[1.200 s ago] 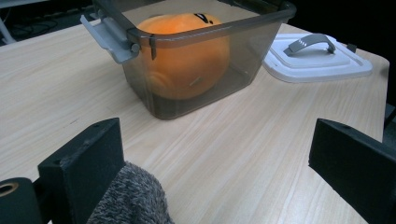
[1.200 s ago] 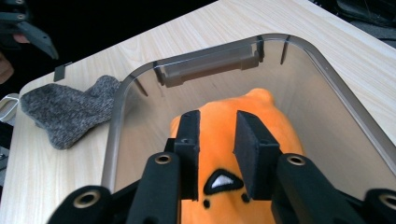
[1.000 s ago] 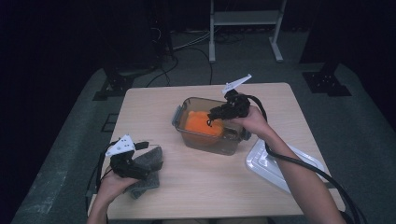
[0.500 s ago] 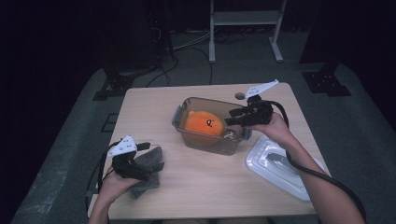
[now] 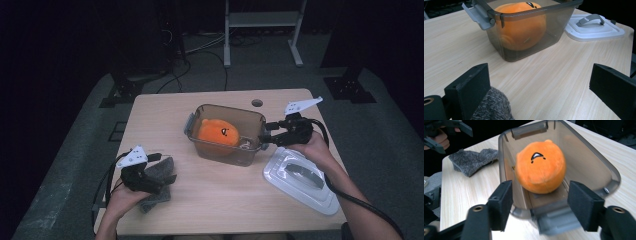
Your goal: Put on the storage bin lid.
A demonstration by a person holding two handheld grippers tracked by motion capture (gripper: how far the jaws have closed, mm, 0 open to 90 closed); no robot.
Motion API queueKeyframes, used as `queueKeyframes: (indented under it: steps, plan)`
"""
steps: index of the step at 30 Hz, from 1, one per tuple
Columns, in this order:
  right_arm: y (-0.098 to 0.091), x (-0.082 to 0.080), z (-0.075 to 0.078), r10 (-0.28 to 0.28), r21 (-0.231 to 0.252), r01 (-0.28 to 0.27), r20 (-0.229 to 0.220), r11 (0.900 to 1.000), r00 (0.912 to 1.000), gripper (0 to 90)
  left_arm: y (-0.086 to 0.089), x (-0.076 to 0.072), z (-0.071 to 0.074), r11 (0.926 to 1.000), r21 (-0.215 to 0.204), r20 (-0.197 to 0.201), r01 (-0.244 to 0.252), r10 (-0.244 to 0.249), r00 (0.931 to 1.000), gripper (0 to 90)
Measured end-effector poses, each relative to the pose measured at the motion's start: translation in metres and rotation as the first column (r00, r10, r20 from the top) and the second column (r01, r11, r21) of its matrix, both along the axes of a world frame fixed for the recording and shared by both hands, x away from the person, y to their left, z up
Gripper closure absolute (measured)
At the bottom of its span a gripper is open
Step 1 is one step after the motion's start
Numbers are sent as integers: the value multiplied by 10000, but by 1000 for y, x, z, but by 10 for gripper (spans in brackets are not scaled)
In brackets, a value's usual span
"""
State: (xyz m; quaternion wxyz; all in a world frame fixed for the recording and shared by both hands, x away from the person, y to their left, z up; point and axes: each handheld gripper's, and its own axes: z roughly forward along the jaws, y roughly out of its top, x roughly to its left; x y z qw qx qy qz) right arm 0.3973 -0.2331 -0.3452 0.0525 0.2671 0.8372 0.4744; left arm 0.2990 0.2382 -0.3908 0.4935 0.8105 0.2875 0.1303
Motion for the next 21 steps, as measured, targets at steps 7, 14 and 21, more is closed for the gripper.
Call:
queueKeyframes:
  steps: [7,14,21]
  plan:
    - [-15,-12,-9,-191,-179,192,30,9997,9998,266,1,-1,1,10000,-32,52,-35,35,10000,26]
    - [-29,-23,-21,-358,-205,360,113,9991,9993,258,0,0,0,10000,-46,49,-28,29,10000,26]
    - [-44,-32,-36,-606,-430,609,85,9972,9981,251,-1,0,-1,10000,-36,31,-7,7,10000,26]
